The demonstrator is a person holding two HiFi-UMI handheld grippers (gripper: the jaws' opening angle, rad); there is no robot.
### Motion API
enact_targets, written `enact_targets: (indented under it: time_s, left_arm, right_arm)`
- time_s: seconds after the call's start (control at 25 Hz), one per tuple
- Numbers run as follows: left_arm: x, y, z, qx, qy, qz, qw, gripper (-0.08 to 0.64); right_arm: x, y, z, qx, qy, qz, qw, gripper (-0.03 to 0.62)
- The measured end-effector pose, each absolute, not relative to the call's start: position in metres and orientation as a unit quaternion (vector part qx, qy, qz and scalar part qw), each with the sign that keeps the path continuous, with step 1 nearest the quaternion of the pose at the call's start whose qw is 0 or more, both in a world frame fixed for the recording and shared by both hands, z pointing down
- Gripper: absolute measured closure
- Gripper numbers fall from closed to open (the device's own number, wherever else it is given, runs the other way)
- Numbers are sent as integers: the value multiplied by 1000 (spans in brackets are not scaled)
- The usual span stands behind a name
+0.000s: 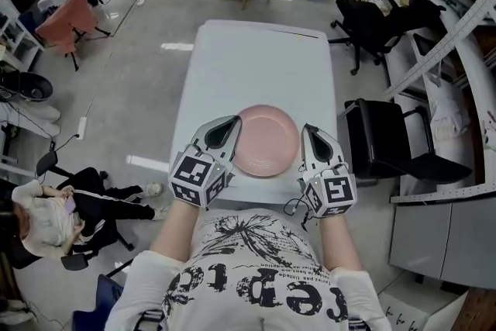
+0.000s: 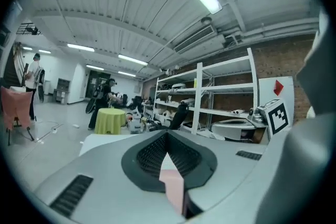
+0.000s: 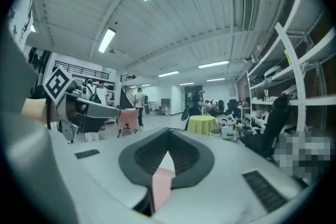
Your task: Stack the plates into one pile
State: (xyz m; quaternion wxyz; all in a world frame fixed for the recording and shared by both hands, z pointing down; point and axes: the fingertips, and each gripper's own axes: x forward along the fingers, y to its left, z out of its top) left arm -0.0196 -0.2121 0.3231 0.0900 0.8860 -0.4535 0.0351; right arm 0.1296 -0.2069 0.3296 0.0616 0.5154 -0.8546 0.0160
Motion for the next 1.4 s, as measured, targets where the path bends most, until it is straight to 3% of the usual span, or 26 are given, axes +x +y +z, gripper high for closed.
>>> enact_targets:
  time_s: [0.16,0.36,1.4]
  left_arm:
    - [-12,-195,298,898,-438,18,35,554]
    - [-6,-189,295,903,-428,11,30,554]
    - [-9,-181,326,903,-420,38,82,554]
  right_arm:
    - [127,-193,311,500,-865,0,46,588]
    - [128,-187,315,497,-866,6,49,588]
    - [114,-172,339,503,-861,48,62,588]
